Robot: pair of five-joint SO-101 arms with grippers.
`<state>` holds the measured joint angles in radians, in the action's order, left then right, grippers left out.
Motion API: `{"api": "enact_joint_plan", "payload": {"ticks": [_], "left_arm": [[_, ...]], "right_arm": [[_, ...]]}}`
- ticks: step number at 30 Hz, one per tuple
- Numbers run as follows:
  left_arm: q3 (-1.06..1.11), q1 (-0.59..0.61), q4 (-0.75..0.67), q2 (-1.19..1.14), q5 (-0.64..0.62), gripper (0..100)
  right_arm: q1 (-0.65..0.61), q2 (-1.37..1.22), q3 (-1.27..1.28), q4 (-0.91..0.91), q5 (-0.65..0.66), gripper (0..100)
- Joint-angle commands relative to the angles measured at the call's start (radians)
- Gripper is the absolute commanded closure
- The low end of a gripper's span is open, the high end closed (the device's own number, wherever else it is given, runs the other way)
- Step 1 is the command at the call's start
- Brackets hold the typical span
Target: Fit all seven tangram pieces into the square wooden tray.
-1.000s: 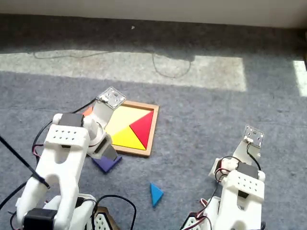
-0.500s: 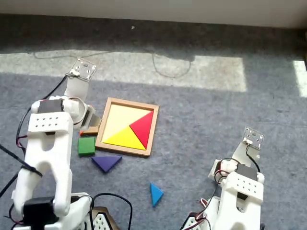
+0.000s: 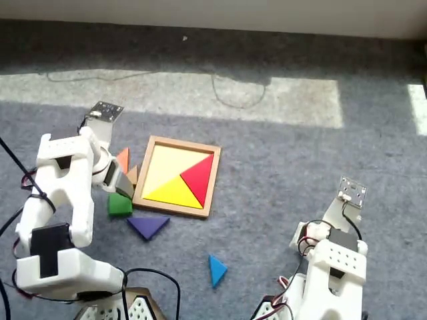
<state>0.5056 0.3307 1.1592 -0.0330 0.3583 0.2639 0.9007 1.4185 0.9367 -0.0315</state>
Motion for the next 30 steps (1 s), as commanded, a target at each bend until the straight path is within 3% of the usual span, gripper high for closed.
{"api": "enact_joint_plan", "payload": {"ticks": [1,15,21,30], "left_arm": [[-0.033,0.012,0.011,-0.016,-0.008,70],[0.031,0.007,0.014,-0.054,-0.011,70],[0.044,0.015,0.011,-0.054,-0.009,79],[0.038,0.041,0.009,-0.054,-0.003,79]], "right_arm": [[0.012,0.007,0.002,-0.007,0.012,99.4],[0.012,0.007,0.002,-0.007,0.012,99.4],[0.012,0.007,0.002,-0.007,0.012,99.4],[0.012,0.007,0.004,-0.007,0.012,99.4]]}}
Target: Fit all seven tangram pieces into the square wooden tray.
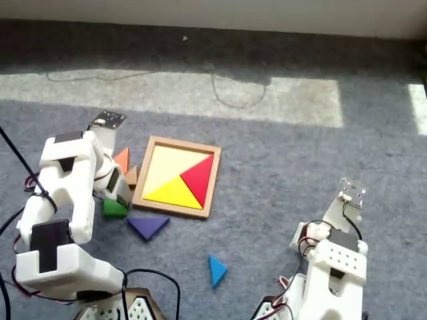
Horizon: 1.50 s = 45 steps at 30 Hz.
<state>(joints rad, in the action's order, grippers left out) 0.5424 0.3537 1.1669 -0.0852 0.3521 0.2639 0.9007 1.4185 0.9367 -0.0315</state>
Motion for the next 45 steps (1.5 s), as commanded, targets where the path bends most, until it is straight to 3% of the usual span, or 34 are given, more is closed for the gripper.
{"api": "enact_joint_plan", "payload": {"ticks": [1,23,29,35,42,45], "left_arm": [[0.001,0.018,0.002,-0.002,0.003,79],[-0.004,-0.007,0.063,0.102,-0.037,79],[-0.002,-0.088,0.12,0.292,-0.034,79],[-0.004,-0.174,0.124,0.341,-0.038,79],[0.004,-0.024,0.115,0.34,-0.032,67],[0.015,0.028,0.115,0.337,0.002,67]], "right_arm": [[0.012,0.007,0.004,-0.007,0.012,99.4],[0.012,0.007,0.004,-0.007,0.012,99.4],[0.012,0.007,0.004,-0.007,0.012,99.4],[0.012,0.007,0.004,-0.007,0.012,99.4],[0.013,0.007,0.004,-0.007,0.012,99.4],[0.013,0.007,0.004,-0.007,0.012,99.4]]}}
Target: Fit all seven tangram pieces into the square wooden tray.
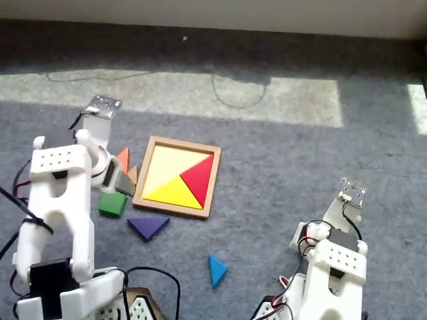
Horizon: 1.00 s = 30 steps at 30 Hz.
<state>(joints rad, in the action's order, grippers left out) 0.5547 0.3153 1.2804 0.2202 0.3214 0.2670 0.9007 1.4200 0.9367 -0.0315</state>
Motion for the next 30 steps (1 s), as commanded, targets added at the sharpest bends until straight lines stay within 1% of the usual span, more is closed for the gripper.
{"api": "enact_joint_plan", "payload": {"ticks": [1,4,9,11,16,18,22,24,27,30], "left_arm": [[0.018,0.073,0.002,0.027,0.052,67],[0.064,0.073,-0.015,-0.018,0.069,67],[0.091,0.076,-0.153,-0.162,0.063,67],[0.081,0.073,-0.193,-0.222,0.063,69],[-0.005,0.071,-0.155,-0.317,0.068,79],[-0.013,0.071,-0.153,-0.328,0.068,81],[-0.013,0.071,-0.152,-0.308,0.064,82],[-0.015,0.071,-0.12,-0.266,0.064,82],[-0.018,0.068,-0.063,-0.157,0.066,82],[-0.015,0.044,-0.054,-0.028,0.064,82]], "right_arm": [[0.01,0.007,0.002,-0.007,0.012,99.4],[0.01,0.007,0.002,-0.007,0.012,99.4],[0.01,0.007,0.002,-0.007,0.012,99.4],[0.01,0.007,0.002,-0.007,0.012,99.4],[0.01,0.007,0.002,-0.007,0.012,99.4],[0.01,0.007,0.002,-0.007,0.012,99.4],[0.01,0.007,0.002,-0.007,0.012,99.4],[0.01,0.007,0.002,-0.007,0.012,99.4],[0.01,0.007,0.002,-0.007,0.012,99.4],[0.01,0.007,0.002,-0.007,0.012,99.4]]}}
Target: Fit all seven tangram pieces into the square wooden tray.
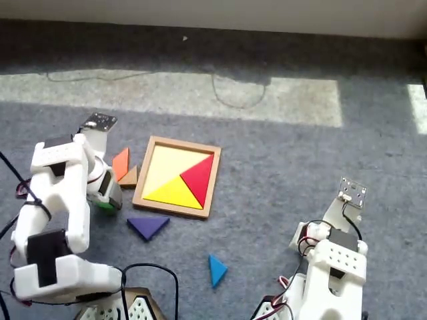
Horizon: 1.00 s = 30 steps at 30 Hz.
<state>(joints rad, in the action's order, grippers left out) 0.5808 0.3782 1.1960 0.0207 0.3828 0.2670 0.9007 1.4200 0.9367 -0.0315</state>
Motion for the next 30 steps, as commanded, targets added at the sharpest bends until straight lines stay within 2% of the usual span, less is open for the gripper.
{"api": "enact_joint_plan", "payload": {"ticks": [1,13,17,21,25,30], "left_arm": [[-0.041,-0.031,0.031,0.206,0.003,82],[-0.125,-0.302,0.026,0.259,0.002,82],[-0.137,-0.361,-0.04,0.248,0.005,82],[-0.179,-0.401,-0.083,0.145,0.006,82],[-0.308,-0.412,-0.081,-0.022,0.009,82],[-0.461,-0.433,-0.074,-0.219,0.129,82]], "right_arm": [[0.01,0.007,0.002,-0.007,0.012,99.4],[0.01,0.007,0.002,-0.007,0.012,99.4],[0.01,0.007,0.002,-0.007,0.012,99.4],[0.01,0.007,0.002,-0.007,0.012,99.4],[0.01,0.007,0.002,-0.007,0.012,99.4],[0.01,0.007,0.002,-0.007,0.012,99.4]]}}
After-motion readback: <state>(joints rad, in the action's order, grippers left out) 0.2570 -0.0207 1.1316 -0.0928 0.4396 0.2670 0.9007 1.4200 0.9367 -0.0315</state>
